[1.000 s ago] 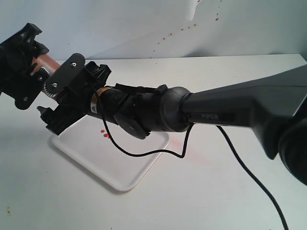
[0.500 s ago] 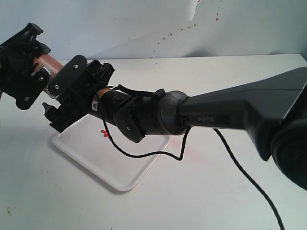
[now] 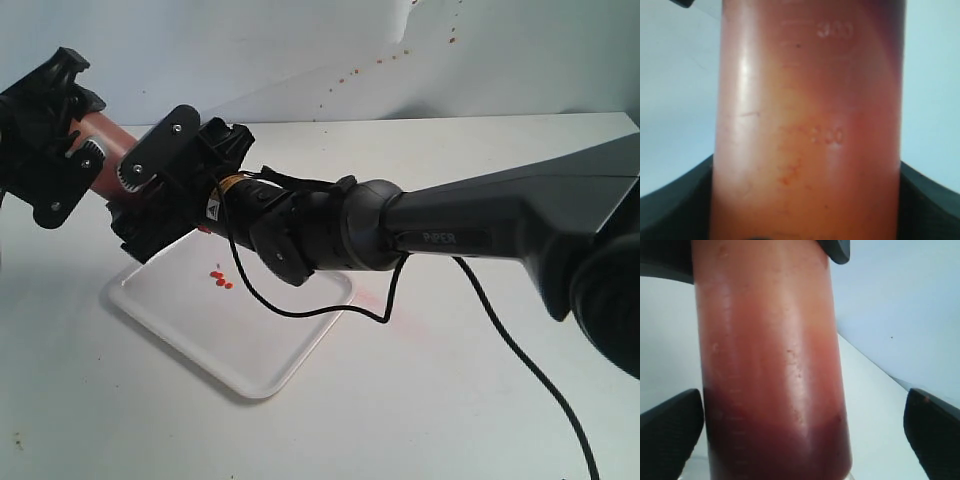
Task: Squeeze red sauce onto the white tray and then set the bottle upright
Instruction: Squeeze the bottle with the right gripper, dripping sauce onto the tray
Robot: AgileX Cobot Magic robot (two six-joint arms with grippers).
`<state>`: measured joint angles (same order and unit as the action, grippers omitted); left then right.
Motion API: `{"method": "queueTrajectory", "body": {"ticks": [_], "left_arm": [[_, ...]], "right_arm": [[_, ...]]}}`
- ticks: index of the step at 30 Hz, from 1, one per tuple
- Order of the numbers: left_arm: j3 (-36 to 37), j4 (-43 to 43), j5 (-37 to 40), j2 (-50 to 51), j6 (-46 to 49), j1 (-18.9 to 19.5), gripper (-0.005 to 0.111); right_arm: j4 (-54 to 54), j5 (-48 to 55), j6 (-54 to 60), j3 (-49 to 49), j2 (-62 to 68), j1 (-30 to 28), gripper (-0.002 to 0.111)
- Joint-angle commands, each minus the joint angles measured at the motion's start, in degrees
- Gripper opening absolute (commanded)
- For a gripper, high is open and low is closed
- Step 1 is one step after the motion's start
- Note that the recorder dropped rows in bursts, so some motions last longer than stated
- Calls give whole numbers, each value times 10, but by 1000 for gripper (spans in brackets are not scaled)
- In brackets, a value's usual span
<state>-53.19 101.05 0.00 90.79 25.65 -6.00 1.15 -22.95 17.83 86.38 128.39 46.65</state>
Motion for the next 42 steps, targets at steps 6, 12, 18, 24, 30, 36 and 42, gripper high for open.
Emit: {"method": "queueTrajectory", "body": {"ticks": [6, 12, 18, 24, 30, 36, 42], "left_arm": [[-8, -11, 0, -6, -11, -2, 0], [-8, -11, 0, -6, -11, -2, 0], [-8, -11, 0, -6, -11, -2, 0], [-8, -11, 0, -6, -11, -2, 0], [-8, -11, 0, -6, -11, -2, 0], [-8, -11, 0, -6, -11, -2, 0], [-8, -11, 0, -6, -11, -2, 0]], "right_arm": [[71, 39, -93, 44, 15, -1, 105], [71, 106, -93, 104, 43, 7, 105], [90, 112, -89, 104, 43, 28, 105], [118, 137, -88, 104, 39, 48, 105], [118, 192, -88, 104, 25, 38, 105], [115, 218, -94, 104, -15, 25, 105], [113, 220, -107, 104, -22, 19, 105]]}}
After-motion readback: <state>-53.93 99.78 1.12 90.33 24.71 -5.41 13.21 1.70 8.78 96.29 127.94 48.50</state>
